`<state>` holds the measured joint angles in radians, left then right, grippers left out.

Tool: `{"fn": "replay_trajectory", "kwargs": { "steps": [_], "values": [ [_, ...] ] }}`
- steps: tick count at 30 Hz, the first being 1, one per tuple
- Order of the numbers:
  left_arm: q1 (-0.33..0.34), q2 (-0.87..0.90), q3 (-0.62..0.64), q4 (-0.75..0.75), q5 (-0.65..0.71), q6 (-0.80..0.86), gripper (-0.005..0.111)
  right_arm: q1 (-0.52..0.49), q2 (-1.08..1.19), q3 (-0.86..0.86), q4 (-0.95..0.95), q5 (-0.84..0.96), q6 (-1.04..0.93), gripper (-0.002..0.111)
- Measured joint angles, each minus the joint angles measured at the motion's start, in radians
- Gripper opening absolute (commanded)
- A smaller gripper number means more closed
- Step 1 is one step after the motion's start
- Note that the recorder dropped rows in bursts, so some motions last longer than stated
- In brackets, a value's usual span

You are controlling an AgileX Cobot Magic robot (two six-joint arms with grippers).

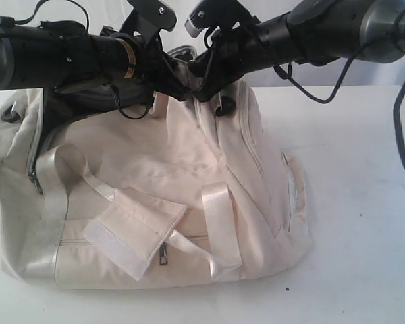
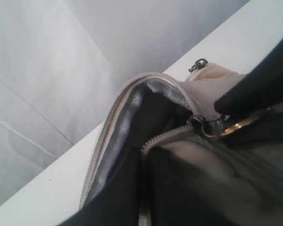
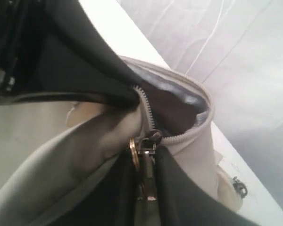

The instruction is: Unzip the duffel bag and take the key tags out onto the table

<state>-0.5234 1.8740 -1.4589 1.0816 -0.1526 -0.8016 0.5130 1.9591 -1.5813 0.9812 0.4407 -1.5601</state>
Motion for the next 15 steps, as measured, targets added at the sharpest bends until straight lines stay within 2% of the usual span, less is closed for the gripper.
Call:
{"fn": "replay_trajectory", "kwargs": {
  "steps": [4,6,10,15],
  "values": [
    [0.0,-0.001,0.0,0.002,-0.008,0.0,0.0,0.0,-0.035,0.0,-0.095,0.031,0.004,0.0],
    [0.0,-0.001,-0.002,0.004,0.023,0.0,0.0,0.0,-0.051,0.0,-0.205,0.068,0.09,0.0],
    [0.0,-0.001,-0.001,0.004,0.062,0.0,0.0,0.005,-0.066,0.0,-0.466,0.278,0.26,0.0],
    [0.0,-0.001,-0.001,0.004,0.082,0.0,0.0,0.005,-0.073,-0.002,-0.501,0.388,0.28,0.0]
  ]
}}
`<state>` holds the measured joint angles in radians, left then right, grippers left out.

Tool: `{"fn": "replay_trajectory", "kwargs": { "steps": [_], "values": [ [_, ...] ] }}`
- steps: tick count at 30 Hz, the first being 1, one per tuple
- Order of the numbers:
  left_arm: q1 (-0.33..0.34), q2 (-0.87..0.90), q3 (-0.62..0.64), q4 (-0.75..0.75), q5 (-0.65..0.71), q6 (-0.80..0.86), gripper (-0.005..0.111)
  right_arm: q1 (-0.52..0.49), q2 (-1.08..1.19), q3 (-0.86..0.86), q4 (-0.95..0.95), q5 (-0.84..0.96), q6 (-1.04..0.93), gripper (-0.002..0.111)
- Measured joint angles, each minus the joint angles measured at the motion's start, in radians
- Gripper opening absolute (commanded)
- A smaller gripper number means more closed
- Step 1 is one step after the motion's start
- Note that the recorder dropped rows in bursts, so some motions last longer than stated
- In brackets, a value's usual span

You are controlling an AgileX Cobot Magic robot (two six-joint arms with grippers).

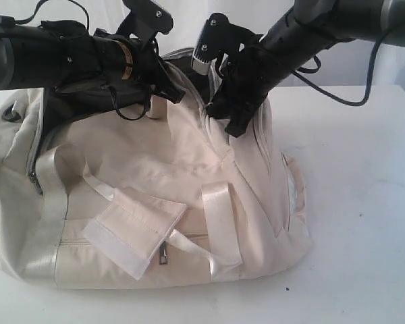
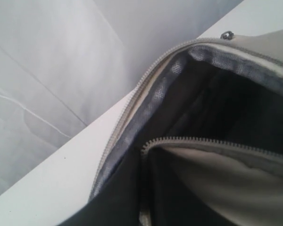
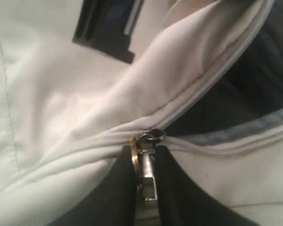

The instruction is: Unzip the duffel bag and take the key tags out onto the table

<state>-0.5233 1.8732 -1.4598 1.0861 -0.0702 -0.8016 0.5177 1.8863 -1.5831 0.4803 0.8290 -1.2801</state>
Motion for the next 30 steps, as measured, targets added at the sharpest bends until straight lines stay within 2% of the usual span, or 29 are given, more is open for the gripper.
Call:
{"fn": "replay_trajectory", "kwargs": {
  "steps": [8,13,30],
  "values": [
    [0.0,0.0,0.0,-0.004,0.037,0.0,0.0,0.0,-0.064,0.0,-0.01,0.199,0.005,0.0],
    [0.0,0.0,0.0,-0.004,0.04,0.0,0.0,0.0,-0.12,0.0,-0.032,0.315,0.076,0.0],
    [-0.004,-0.057,0.0,-0.019,0.017,-0.004,0.0,0.002,-0.223,0.035,-0.124,0.338,0.379,0.0]
  ]
}}
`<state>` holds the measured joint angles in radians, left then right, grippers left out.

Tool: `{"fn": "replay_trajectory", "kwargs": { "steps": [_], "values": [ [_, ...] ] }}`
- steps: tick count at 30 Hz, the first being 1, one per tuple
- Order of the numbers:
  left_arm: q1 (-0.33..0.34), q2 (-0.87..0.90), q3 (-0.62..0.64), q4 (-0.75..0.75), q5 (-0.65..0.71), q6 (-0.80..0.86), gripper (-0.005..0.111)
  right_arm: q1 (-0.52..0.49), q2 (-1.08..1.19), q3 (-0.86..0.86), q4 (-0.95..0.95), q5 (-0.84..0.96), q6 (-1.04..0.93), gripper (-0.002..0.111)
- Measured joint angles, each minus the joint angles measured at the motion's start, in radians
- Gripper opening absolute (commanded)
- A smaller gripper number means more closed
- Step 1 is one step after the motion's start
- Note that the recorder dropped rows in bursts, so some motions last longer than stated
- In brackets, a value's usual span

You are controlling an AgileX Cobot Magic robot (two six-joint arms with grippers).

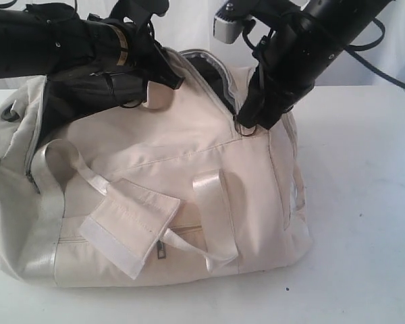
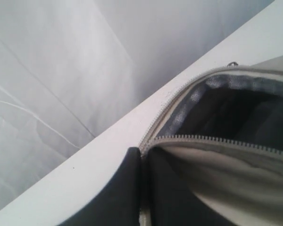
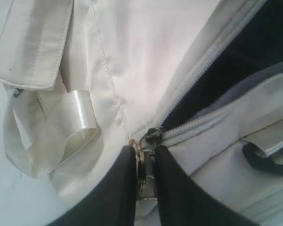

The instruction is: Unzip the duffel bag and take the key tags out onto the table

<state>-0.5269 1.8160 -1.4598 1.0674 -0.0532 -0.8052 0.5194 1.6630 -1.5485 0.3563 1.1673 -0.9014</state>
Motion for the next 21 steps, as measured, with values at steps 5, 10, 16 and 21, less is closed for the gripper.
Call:
{"fn": "replay_trajectory", "kwargs": {
  "steps": [5,10,16,21],
  "values": [
    [0.002,-0.023,0.021,-0.002,-0.046,-0.025,0.0,0.0,-0.002,0.0,-0.002,0.014,0.041,0.019],
    [0.008,-0.034,0.059,-0.002,-0.073,-0.071,0.0,0.0,-0.015,0.002,-0.004,0.043,0.059,0.055],
    [0.014,-0.046,0.109,0.0,-0.087,-0.097,0.0,0.0,-0.092,0.002,-0.02,-0.001,0.109,0.064],
    [0.014,-0.072,0.133,0.0,-0.106,-0.098,0.0,0.0,-0.136,0.002,0.02,-0.245,0.113,0.064]
  ]
}}
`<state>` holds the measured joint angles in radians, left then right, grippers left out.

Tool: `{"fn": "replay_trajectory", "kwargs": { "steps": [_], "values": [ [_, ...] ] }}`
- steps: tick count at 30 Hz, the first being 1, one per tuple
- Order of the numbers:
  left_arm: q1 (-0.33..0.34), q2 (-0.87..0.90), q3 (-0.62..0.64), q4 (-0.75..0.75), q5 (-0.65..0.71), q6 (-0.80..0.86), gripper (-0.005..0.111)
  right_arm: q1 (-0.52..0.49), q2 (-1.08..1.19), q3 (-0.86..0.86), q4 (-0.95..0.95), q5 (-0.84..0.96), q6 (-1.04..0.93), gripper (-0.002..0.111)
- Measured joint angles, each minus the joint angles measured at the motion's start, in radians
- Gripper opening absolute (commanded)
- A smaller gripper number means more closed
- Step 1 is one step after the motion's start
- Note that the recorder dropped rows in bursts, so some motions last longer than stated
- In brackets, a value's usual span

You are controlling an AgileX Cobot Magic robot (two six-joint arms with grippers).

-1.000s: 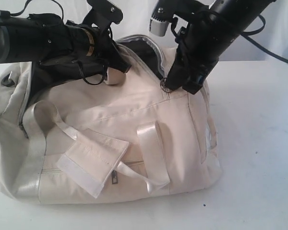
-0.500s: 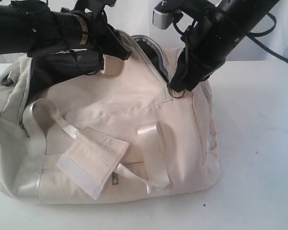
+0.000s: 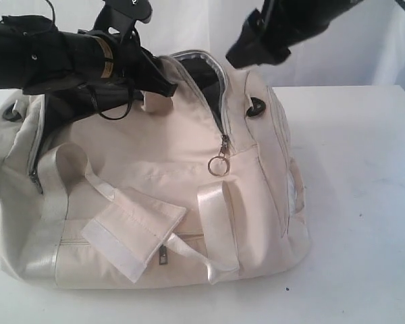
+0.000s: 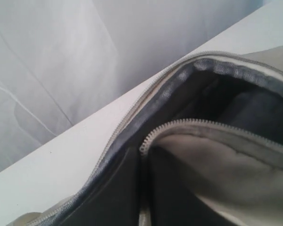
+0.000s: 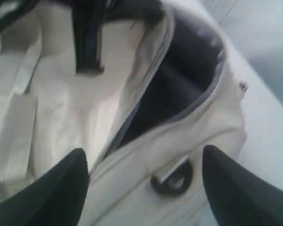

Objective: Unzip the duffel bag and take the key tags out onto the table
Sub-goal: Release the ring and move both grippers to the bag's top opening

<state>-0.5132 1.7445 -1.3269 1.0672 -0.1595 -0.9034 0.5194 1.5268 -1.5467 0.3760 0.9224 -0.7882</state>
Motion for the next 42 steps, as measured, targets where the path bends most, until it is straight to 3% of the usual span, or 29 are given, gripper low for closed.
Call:
{"fn": "replay_trajectory", "kwargs": {
  "steps": [7,18,30,32,34,38,42],
  "values": [
    [0.0,-0.037,0.007,0.0,-0.002,-0.007,0.0,0.006,0.121,0.0,0.252,-0.157,-0.001,0.064],
    [0.0,-0.052,0.009,0.046,0.043,-0.007,0.0,0.063,0.277,0.0,0.275,-0.072,-0.077,0.063],
    [0.0,-0.052,0.009,0.05,0.033,-0.049,0.0,0.078,0.298,0.0,0.272,-0.298,-0.096,0.06],
    [0.0,-0.052,0.009,0.05,0.021,-0.054,0.0,0.078,0.307,0.0,0.274,-0.312,-0.096,0.054],
    [0.0,-0.052,0.009,0.05,0.007,-0.072,0.0,0.078,0.323,0.0,0.274,-0.316,-0.096,0.04],
    [0.0,-0.061,0.011,0.05,-0.013,-0.113,0.0,0.078,0.348,0.0,0.274,-0.316,-0.096,0.003],
    [0.0,-0.083,0.011,0.06,-0.013,-0.124,0.011,0.078,0.35,0.0,0.276,-0.316,-0.096,0.0]
  ]
}}
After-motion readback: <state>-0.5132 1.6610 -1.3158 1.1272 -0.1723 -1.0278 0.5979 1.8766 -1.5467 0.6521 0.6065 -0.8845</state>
